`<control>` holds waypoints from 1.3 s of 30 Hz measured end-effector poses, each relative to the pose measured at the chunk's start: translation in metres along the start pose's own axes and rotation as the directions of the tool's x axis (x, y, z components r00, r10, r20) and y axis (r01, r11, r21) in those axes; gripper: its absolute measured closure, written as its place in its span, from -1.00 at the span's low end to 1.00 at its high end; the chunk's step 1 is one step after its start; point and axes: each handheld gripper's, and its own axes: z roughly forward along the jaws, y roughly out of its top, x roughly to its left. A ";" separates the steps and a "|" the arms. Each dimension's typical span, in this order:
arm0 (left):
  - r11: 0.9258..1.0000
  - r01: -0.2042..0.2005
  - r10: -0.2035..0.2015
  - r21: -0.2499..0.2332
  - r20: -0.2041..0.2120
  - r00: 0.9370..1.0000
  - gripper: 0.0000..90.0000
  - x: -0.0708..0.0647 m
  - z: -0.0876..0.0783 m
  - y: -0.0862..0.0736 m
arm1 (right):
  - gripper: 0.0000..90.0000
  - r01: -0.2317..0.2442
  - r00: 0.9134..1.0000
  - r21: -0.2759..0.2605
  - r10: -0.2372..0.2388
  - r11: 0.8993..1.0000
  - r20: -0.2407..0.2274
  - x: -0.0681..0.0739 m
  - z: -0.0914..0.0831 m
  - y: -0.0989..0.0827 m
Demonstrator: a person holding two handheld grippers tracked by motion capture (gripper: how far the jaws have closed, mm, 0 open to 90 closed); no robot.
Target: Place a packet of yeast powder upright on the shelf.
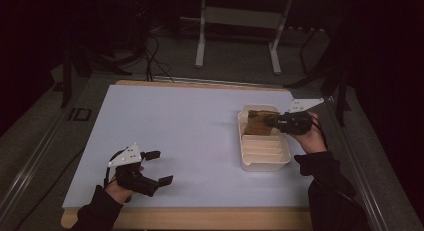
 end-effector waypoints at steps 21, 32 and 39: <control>1.000 -0.006 0.006 -0.003 -0.003 1.000 -0.97 -0.001 -0.001 0.002 | -0.22 -0.140 0.976 -0.035 0.144 0.990 0.162 0.019 -0.030 0.018; 1.000 -0.002 0.002 -0.001 0.000 1.000 -0.97 -0.002 -0.001 0.002 | -0.68 -0.139 0.966 -0.126 0.163 0.982 0.203 0.044 -0.051 0.033; 1.000 -0.012 0.012 -0.004 -0.001 1.000 -0.97 -0.003 -0.001 0.002 | -0.70 -0.113 0.975 -0.178 0.143 0.977 0.167 0.068 -0.058 0.045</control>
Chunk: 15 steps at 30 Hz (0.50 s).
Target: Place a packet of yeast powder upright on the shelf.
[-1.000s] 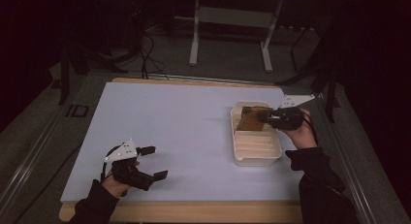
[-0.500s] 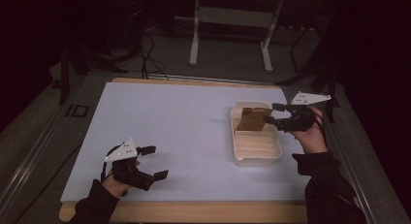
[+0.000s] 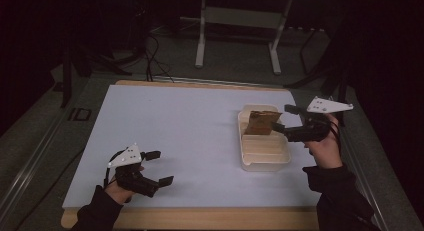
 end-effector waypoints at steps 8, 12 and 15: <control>1.000 -0.003 0.003 0.002 -0.001 1.000 -0.97 -0.001 -0.001 0.000 | -0.74 0.008 1.000 -0.019 -0.009 1.000 -0.019 0.028 -0.002 0.003; 1.000 -0.004 0.004 0.001 -0.002 1.000 -0.97 0.000 -0.001 0.000 | -0.70 0.005 0.999 -0.039 -0.007 0.999 -0.039 0.043 -0.002 0.001; 1.000 -0.006 0.006 0.000 -0.002 1.000 -0.97 0.000 -0.002 0.000 | -0.70 -0.004 0.998 -0.033 0.002 0.999 -0.067 0.053 0.000 -0.002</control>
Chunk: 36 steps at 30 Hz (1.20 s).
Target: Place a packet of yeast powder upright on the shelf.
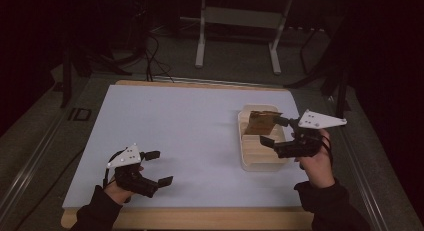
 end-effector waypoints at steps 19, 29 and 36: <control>1.000 -0.007 0.007 0.000 -0.003 1.000 -0.97 0.000 -0.003 0.000 | -0.74 0.003 0.999 -0.008 -0.003 1.000 -0.051 0.059 0.007 -0.033; 1.000 -0.005 0.005 -0.002 -0.001 1.000 -0.97 0.000 -0.002 0.001 | -0.74 -0.004 0.997 0.044 0.008 0.999 -0.074 0.074 0.011 -0.059; 1.000 -0.008 0.008 -0.002 -0.003 1.000 -0.97 -0.001 -0.003 0.001 | -0.73 0.006 0.996 0.064 0.000 0.998 -0.087 0.087 0.011 -0.075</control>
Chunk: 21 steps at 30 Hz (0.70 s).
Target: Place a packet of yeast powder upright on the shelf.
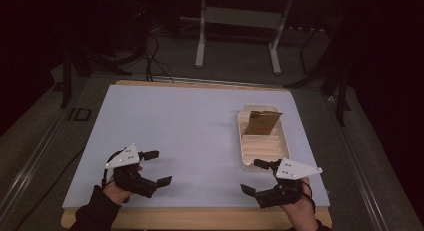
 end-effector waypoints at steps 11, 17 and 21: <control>1.000 -0.002 0.002 -0.001 -0.001 1.000 -0.97 -0.001 0.000 -0.001 | -0.73 0.049 0.998 0.053 -0.051 0.997 0.042 0.012 -0.004 -0.018; 1.000 -0.001 0.001 0.003 0.005 1.000 -0.97 -0.002 0.002 -0.003 | -0.73 0.040 0.998 0.051 -0.043 0.998 0.054 0.008 -0.004 -0.024; 1.000 -0.006 0.006 0.017 0.005 1.000 -0.97 -0.002 0.004 -0.005 | -0.70 0.045 0.998 0.057 -0.048 0.997 0.049 0.006 -0.002 -0.027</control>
